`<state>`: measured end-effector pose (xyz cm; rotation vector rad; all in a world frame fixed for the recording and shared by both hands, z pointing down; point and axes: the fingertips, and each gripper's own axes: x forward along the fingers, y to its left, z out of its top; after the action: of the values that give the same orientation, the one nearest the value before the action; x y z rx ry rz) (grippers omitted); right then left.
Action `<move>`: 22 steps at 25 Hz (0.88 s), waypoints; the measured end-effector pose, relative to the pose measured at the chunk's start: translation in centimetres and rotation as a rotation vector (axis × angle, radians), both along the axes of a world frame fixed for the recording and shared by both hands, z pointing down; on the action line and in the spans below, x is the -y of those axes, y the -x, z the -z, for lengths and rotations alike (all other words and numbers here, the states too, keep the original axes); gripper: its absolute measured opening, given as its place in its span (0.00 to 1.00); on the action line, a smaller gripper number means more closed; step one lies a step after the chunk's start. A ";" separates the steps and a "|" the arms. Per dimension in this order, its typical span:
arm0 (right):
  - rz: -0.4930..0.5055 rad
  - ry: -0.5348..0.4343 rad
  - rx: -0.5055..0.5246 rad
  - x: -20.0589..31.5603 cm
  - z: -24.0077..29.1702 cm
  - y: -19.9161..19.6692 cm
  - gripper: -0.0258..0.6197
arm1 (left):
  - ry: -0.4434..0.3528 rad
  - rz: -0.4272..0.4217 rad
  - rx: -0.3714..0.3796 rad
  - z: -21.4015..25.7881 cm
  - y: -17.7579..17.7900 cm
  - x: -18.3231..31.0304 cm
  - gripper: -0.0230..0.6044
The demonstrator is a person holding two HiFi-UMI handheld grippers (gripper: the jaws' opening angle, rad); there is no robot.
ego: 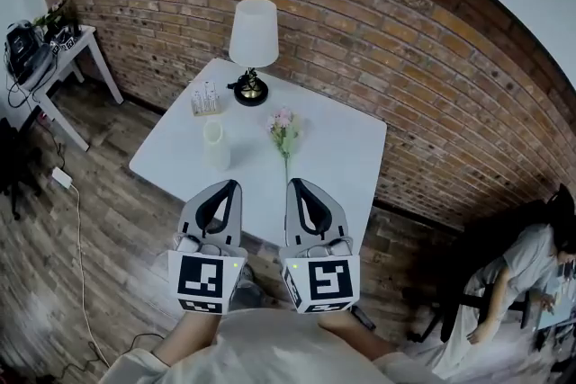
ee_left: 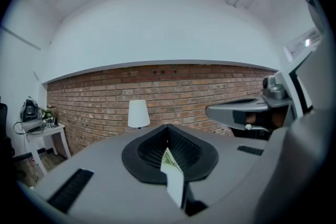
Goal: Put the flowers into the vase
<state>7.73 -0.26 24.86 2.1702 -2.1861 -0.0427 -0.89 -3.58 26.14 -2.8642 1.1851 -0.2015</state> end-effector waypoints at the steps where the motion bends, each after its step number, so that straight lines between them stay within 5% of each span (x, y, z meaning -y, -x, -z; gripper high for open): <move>1: -0.008 0.003 0.001 1.0 0.0 0.1 0.05 | 0.004 -0.010 0.001 -0.2 0.0 1.0 0.04; 22: -0.040 0.157 -0.003 7.4 -5.7 -1.3 0.05 | 0.094 -0.083 0.016 -5.4 -1.8 7.0 0.04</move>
<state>9.04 -7.62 30.52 2.1262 -2.0667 0.1241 0.87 -10.54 31.54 -2.9800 1.0792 -0.2837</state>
